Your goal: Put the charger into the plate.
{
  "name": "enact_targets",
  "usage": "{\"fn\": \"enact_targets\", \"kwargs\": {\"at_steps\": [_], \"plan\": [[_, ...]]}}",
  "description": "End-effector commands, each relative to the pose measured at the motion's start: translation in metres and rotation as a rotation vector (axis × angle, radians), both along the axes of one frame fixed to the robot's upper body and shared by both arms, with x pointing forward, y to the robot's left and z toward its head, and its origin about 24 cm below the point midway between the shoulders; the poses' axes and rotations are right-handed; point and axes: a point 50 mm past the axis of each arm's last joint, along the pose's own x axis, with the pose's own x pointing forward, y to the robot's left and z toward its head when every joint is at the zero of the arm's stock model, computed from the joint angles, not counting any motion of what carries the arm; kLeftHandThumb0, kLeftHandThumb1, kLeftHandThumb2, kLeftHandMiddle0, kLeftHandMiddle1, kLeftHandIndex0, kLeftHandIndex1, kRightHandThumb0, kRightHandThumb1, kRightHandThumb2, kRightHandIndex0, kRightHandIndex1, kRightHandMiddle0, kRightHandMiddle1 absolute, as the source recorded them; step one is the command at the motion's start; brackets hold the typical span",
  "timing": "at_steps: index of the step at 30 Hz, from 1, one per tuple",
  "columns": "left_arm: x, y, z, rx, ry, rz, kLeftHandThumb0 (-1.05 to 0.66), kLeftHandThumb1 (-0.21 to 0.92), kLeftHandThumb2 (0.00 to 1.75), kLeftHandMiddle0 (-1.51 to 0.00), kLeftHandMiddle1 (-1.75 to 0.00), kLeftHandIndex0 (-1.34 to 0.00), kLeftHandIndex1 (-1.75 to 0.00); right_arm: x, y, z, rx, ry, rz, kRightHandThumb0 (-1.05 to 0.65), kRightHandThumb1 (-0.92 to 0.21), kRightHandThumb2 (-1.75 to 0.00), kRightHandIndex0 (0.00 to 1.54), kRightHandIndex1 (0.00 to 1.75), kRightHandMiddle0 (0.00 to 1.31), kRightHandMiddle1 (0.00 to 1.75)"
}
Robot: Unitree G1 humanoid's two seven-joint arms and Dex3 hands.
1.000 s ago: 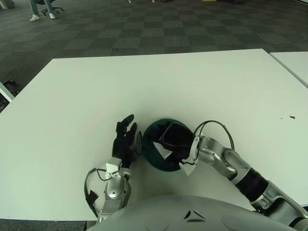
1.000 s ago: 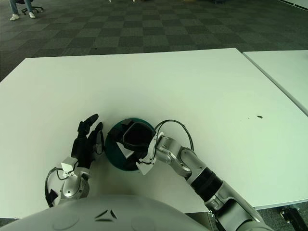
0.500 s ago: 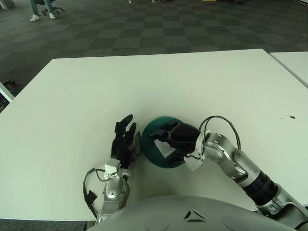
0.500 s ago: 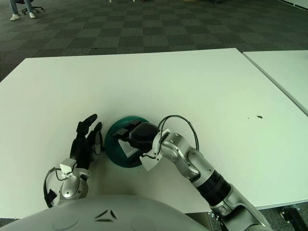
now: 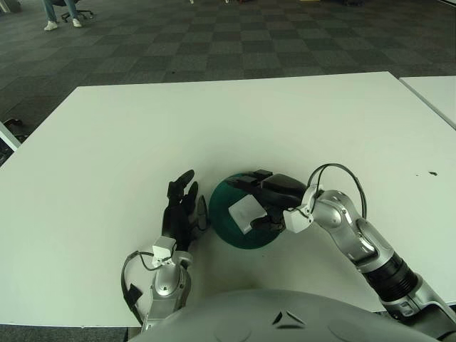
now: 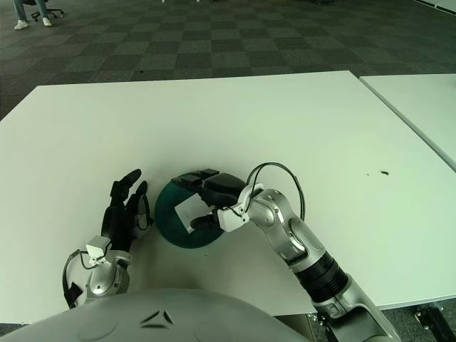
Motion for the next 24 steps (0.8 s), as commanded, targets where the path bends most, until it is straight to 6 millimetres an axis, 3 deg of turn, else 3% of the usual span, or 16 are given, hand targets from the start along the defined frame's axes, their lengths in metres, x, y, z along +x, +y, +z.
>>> {"fn": "enact_targets", "kwargs": {"at_steps": [1,8,12,16,24], "plan": [[-0.004,-0.001,-0.008,0.012,0.032,0.015,-0.86,0.92,0.94,-0.47,-0.04,-0.06,-0.88,0.002,-0.015,0.002,0.261,0.173,-0.173,-1.05,-0.92,-0.94,0.0,0.0,0.0,0.0],[-0.006,-0.002,-0.008,0.02,0.023,0.002,-0.88,0.92,0.96,-0.55,-0.08,-0.1,-0.92,0.006,-0.026,-0.023,0.514,0.277,-0.57,-0.98,-0.92,-0.99,0.09,0.03,0.05,0.04],[-0.006,-0.003,-0.009,-0.001,0.031,-0.021,-0.9,0.92,0.96,-0.57,-0.08,-0.1,-0.92,0.008,-0.035,-0.042,0.667,0.358,-0.766,-0.92,-0.92,-0.98,0.24,0.02,0.01,0.43],[-0.006,-0.004,-0.01,-0.015,0.035,-0.033,-0.91,0.92,0.95,-0.55,-0.07,-0.09,-0.9,0.008,-0.039,-0.044,0.746,0.398,-0.821,-0.87,-0.92,-0.96,0.36,0.03,0.01,0.67],[-0.008,-0.005,-0.011,-0.014,0.053,-0.05,-0.89,0.92,0.96,-0.48,-0.02,-0.04,-0.87,0.0,-0.064,-0.057,0.863,0.452,-0.914,-0.86,-0.92,-0.92,0.48,0.06,0.05,0.78]]}}
